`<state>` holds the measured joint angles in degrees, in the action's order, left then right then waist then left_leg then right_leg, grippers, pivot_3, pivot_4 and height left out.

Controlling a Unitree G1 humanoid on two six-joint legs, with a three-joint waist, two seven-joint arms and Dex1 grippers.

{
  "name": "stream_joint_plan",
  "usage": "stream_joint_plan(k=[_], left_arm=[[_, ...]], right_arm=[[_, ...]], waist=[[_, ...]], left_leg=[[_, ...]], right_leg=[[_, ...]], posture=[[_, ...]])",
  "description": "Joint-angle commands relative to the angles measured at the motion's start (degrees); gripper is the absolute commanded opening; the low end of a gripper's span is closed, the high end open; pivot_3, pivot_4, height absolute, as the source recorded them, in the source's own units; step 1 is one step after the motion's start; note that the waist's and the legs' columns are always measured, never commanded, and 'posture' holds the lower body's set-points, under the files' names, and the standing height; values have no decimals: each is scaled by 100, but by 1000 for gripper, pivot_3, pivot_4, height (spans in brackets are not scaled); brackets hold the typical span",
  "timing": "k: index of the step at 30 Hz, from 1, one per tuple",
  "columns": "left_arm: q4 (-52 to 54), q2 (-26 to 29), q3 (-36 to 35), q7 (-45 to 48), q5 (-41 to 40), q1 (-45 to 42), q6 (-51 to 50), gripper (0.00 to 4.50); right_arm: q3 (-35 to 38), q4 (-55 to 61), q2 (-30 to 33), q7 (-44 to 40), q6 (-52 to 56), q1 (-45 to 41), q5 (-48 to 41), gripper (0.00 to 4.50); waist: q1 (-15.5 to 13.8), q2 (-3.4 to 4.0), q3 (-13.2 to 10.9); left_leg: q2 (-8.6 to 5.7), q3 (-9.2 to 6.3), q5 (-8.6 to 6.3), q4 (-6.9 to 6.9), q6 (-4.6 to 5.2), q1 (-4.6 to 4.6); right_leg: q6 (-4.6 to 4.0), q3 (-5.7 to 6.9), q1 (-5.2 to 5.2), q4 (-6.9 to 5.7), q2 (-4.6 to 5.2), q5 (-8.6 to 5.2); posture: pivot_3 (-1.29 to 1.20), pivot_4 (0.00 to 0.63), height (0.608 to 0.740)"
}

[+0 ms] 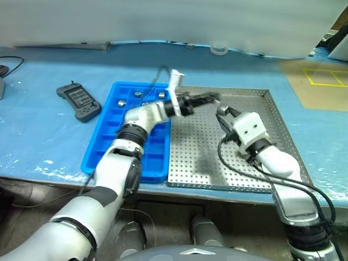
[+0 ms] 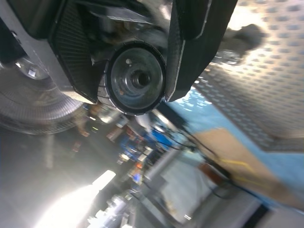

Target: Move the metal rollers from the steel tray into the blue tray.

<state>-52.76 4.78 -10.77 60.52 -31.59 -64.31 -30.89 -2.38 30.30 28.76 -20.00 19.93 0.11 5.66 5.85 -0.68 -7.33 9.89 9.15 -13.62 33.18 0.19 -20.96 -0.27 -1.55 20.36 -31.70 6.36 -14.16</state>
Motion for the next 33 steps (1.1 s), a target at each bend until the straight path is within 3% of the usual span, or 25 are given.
stream_joint_plan(k=[1, 5, 9, 12, 15, 19, 26, 30, 33], left_arm=[[-31, 282, -294, -48, 40, -335, 612, 2018], [-262, 535, -361, -68, 206, -368, 832, 2018], [275, 761, -149, 321, 295, -20, 613, 2018], [1401, 1006, 270, 740, 368, 610, 487, 2018], [3320, 1567, 938, 1339, 508, 1705, 619, 2018], [4501, 2126, 1072, 1053, 742, 2504, 758, 2018], [4628, 2554, 937, 30, 1312, 2981, 1102, 2018], [4189, 2879, 1081, -565, 2206, 3185, 2189, 2018], [4253, 2986, 851, -537, 1990, 3281, 2191, 2018]], right_arm=[[63, 35, 45, -1, -105, 187, 145, 1224], [27, 70, 43, -72, -147, 274, 176, 1224], [-35, 4, 5, -138, -137, 60, 187, 1224], [-116, -65, -4, -232, -94, -121, 168, 1224], [-211, -25, -4, -470, -34, -124, 5, 1224], [-241, -202, 37, -698, -104, -225, -84, 1224], [-331, -709, -24, -909, -291, -525, -230, 1224], [-376, -1271, -41, -723, -868, -616, 17, 1224], [-328, -1399, -101, -640, -1063, -730, 1, 1224]], waist=[[17, -2, -3], [-93, 2, -5], [-84, -1, -5], [-55, -1, -5], [-54, -2, -5], [-186, -1, -6], [-462, -2, -5], [-528, -5, -4], [-534, -5, -3]], left_leg=[[0, -2, 3, -3, -7, -1], [-6, -10, 4, -8, -8, 1], [-13, -8, -3, 7, 5, -1], [-7, -8, 0, 2, 0, -1], [7, -12, 8, -13, -14, 3], [28, -35, 18, -23, -33, -7], [12, -46, 30, -18, -41, 2], [14, -51, 44, -20, -49, 3], [14, -54, 49, -23, -57, -2]], right_leg=[[0, 2, 2, 0, -4, 0], [-3, 2, -9, -2, 5, -2], [-6, 2, -11, -3, 7, -1], [-5, 2, -2, -9, 5, 0], [-4, 4, 0, -13, 1, 1], [-3, 46, -1, -20, -8, 1], [-27, 65, -13, -18, -4, -13], [-26, 67, -10, -24, -7, -12], [-2, 75, -1, -39, -11, 2]], posture=[[-458, 150, 740], [-446, 150, 740], [-420, 150, 740], [-381, 150, 740], [-328, 150, 740], [-255, 150, 740], [-154, 150, 740], [-114, 150, 740], [-102, 150, 740]])
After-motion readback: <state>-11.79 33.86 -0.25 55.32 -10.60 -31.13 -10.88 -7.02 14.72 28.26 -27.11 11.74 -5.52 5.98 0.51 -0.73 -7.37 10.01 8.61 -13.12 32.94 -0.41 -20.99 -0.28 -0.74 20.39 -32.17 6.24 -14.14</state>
